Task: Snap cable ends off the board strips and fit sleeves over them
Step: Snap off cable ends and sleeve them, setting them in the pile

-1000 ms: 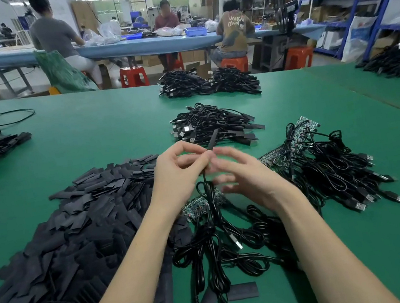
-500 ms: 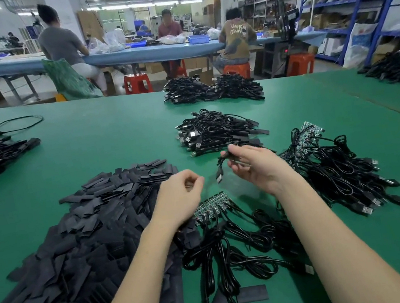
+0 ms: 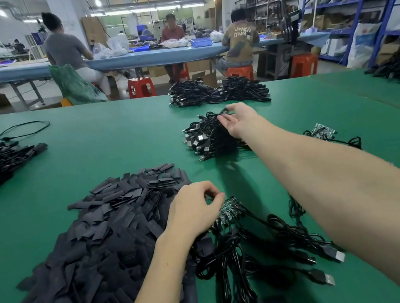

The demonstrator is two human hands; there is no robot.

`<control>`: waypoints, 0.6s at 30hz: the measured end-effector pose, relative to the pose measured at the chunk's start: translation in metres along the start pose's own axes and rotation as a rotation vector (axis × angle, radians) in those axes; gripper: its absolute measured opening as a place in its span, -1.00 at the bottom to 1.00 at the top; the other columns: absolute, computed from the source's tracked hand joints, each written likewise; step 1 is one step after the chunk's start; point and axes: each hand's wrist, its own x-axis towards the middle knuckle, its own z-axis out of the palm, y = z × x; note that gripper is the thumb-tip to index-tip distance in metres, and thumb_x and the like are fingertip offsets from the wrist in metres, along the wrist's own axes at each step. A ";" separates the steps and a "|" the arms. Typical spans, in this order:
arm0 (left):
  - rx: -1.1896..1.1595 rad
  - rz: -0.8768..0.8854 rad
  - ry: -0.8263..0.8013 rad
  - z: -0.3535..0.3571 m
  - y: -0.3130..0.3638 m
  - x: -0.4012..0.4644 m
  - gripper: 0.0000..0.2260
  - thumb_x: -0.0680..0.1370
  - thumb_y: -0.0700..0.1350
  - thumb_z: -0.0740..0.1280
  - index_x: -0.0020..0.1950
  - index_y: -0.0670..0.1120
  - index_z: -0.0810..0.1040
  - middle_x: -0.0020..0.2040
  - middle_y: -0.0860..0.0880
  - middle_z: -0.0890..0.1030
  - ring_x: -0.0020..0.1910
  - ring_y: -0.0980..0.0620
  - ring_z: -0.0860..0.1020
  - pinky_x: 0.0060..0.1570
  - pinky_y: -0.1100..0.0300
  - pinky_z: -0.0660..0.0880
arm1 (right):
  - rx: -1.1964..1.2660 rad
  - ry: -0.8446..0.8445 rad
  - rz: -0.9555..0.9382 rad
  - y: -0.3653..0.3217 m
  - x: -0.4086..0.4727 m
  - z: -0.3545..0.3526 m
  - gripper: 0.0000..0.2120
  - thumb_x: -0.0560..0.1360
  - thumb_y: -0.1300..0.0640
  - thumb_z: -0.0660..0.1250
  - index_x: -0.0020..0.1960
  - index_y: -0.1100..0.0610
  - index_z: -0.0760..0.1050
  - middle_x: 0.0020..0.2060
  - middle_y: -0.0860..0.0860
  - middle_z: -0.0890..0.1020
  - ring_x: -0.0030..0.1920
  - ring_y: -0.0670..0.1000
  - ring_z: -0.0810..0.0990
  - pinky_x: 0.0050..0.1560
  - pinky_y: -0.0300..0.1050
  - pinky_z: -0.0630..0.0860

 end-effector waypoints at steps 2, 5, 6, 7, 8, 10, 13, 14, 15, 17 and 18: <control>0.011 0.002 -0.003 0.000 0.000 -0.001 -0.87 0.56 0.16 0.32 -0.07 0.16 0.59 -0.05 0.23 0.61 0.03 0.11 0.53 0.00 0.10 0.52 | -0.075 0.011 -0.008 0.003 -0.001 0.000 -0.58 0.65 0.28 0.23 0.48 0.33 0.28 0.39 0.25 0.46 0.37 0.17 0.49 0.37 -0.02 0.48; 0.033 0.001 -0.009 0.000 0.001 -0.002 -0.87 0.57 0.16 0.31 -0.06 0.15 0.59 -0.02 0.20 0.61 0.05 0.09 0.51 0.00 0.08 0.52 | -0.163 0.018 -0.047 0.007 0.001 -0.006 -0.58 0.63 0.27 0.22 0.48 0.30 0.29 0.36 0.22 0.48 0.32 0.14 0.52 0.33 -0.04 0.52; 0.038 0.002 -0.011 -0.001 0.002 -0.002 -0.87 0.57 0.16 0.31 -0.05 0.15 0.59 -0.02 0.20 0.61 0.07 0.08 0.51 0.00 0.08 0.51 | -0.228 0.037 -0.073 0.008 0.001 -0.007 -0.59 0.62 0.26 0.23 0.45 0.28 0.31 0.31 0.20 0.52 0.23 0.11 0.57 0.29 -0.04 0.55; 0.043 0.002 -0.014 -0.001 0.002 -0.002 -0.87 0.57 0.16 0.31 -0.05 0.15 0.59 -0.01 0.20 0.61 0.08 0.08 0.50 0.00 0.08 0.50 | -0.320 0.068 -0.108 0.010 0.001 -0.008 -0.63 0.61 0.25 0.23 0.41 0.27 0.35 0.22 0.17 0.56 0.12 0.07 0.61 0.26 -0.04 0.57; 0.046 0.003 -0.016 -0.001 0.002 -0.002 -0.87 0.57 0.16 0.31 -0.06 0.15 0.59 -0.01 0.19 0.61 0.08 0.08 0.50 0.01 0.08 0.50 | -0.433 0.100 -0.151 0.011 0.000 -0.009 -0.68 0.60 0.24 0.23 0.35 0.24 0.39 0.16 0.14 0.59 0.05 0.06 0.63 0.26 -0.01 0.58; 0.050 0.005 -0.015 -0.001 0.002 -0.002 -0.87 0.57 0.15 0.31 -0.06 0.16 0.59 0.00 0.18 0.61 0.08 0.07 0.50 0.03 0.08 0.50 | -0.695 0.126 -0.272 0.013 -0.006 -0.010 -0.68 0.56 0.22 0.23 0.31 0.17 0.46 0.17 0.10 0.60 0.12 0.11 0.63 0.27 0.05 0.57; 0.049 0.008 -0.025 -0.001 0.003 -0.001 -0.89 0.58 0.15 0.30 -0.06 0.17 0.58 0.01 0.17 0.61 0.08 0.06 0.51 0.05 0.06 0.51 | -0.912 0.065 -0.419 0.016 -0.022 -0.020 -0.71 0.53 0.17 0.29 0.23 0.08 0.55 0.14 0.06 0.64 0.12 0.08 0.62 0.21 0.04 0.59; 0.051 0.008 -0.026 -0.001 0.003 -0.001 -0.89 0.58 0.15 0.30 -0.07 0.18 0.57 0.00 0.18 0.61 0.07 0.07 0.51 0.04 0.06 0.52 | -0.936 0.019 -0.424 0.019 -0.031 -0.026 -0.79 0.53 0.17 0.30 0.14 0.07 0.59 0.08 0.06 0.68 0.01 0.03 0.65 0.12 0.00 0.63; 0.056 0.012 -0.024 -0.001 0.003 0.000 -0.89 0.58 0.15 0.30 -0.08 0.18 0.56 -0.01 0.18 0.62 0.06 0.07 0.51 0.04 0.06 0.52 | -0.965 -0.042 -0.408 0.023 -0.039 -0.035 -0.84 0.53 0.17 0.31 0.06 0.07 0.61 0.02 0.06 0.71 -0.14 -0.02 0.65 -0.02 -0.07 0.65; 0.064 0.021 -0.020 -0.001 0.003 -0.001 -0.91 0.58 0.14 0.30 -0.10 0.19 0.54 -0.02 0.17 0.62 0.04 0.07 0.52 0.03 0.06 0.53 | -1.115 -0.169 -0.335 0.032 -0.059 -0.057 -0.89 0.54 0.14 0.34 -0.02 0.06 0.64 -0.07 0.01 0.74 -0.32 -0.11 0.61 -0.27 -0.21 0.57; 0.063 0.025 -0.020 -0.001 0.003 0.000 -0.91 0.58 0.13 0.30 -0.10 0.20 0.53 -0.03 0.17 0.61 0.02 0.07 0.52 0.03 0.06 0.53 | -1.240 -0.216 -0.299 0.037 -0.070 -0.070 -0.90 0.55 0.12 0.34 -0.05 0.04 0.65 -0.12 -0.03 0.74 -0.33 -0.12 0.61 -0.29 -0.22 0.54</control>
